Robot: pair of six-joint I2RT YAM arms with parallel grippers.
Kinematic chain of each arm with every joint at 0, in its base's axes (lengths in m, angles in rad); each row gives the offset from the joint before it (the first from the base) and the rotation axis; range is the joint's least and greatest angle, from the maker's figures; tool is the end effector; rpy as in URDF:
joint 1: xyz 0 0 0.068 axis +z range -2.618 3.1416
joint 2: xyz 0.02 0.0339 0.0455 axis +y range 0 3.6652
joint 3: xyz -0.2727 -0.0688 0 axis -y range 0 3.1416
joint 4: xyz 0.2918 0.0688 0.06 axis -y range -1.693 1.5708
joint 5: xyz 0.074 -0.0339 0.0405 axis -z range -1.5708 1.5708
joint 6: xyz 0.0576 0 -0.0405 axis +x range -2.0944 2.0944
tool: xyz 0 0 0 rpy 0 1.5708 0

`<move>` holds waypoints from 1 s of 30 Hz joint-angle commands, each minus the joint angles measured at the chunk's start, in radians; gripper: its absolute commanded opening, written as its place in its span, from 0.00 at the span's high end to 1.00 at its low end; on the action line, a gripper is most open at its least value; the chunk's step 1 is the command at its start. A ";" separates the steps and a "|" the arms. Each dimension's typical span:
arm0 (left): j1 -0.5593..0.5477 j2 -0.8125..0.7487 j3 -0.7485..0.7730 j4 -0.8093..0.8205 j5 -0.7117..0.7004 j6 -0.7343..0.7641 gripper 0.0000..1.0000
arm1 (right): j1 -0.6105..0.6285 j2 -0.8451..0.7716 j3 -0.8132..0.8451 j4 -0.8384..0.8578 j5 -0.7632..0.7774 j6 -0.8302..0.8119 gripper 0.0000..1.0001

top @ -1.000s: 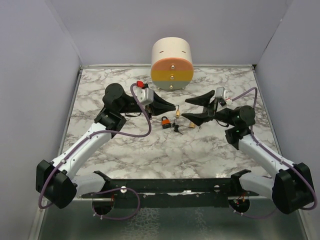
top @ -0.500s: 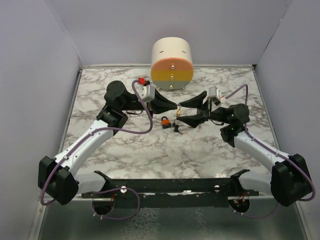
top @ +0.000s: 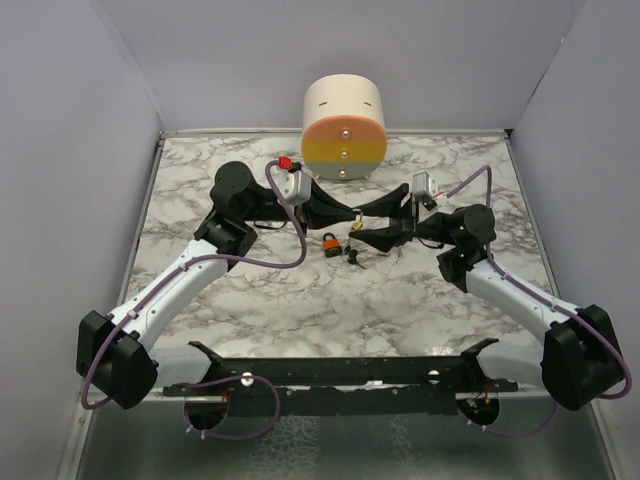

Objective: Lock with the key
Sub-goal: Lock the lock.

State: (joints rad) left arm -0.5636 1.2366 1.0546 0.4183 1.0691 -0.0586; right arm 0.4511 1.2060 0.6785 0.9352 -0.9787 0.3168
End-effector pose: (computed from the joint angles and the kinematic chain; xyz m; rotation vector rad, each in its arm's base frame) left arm 0.2497 -0.2175 0.4011 1.2337 0.9851 -1.2017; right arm 0.2514 0.1749 0.3153 -0.9892 1.0660 1.2018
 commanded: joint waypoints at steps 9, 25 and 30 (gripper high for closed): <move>-0.010 -0.008 0.034 0.046 0.034 -0.010 1.00 | 0.019 0.033 0.031 -0.016 0.014 -0.021 0.69; -0.011 -0.009 0.031 0.050 -0.009 0.004 1.00 | 0.039 0.018 0.018 -0.009 0.020 -0.015 0.67; -0.012 -0.011 0.027 0.053 -0.044 0.010 1.00 | 0.050 0.018 0.017 -0.014 0.029 -0.019 0.69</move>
State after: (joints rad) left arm -0.5709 1.2381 1.0546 0.4225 1.0615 -0.0578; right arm 0.4862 1.2346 0.6815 0.9268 -0.9764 0.3080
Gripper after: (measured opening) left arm 0.027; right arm 0.314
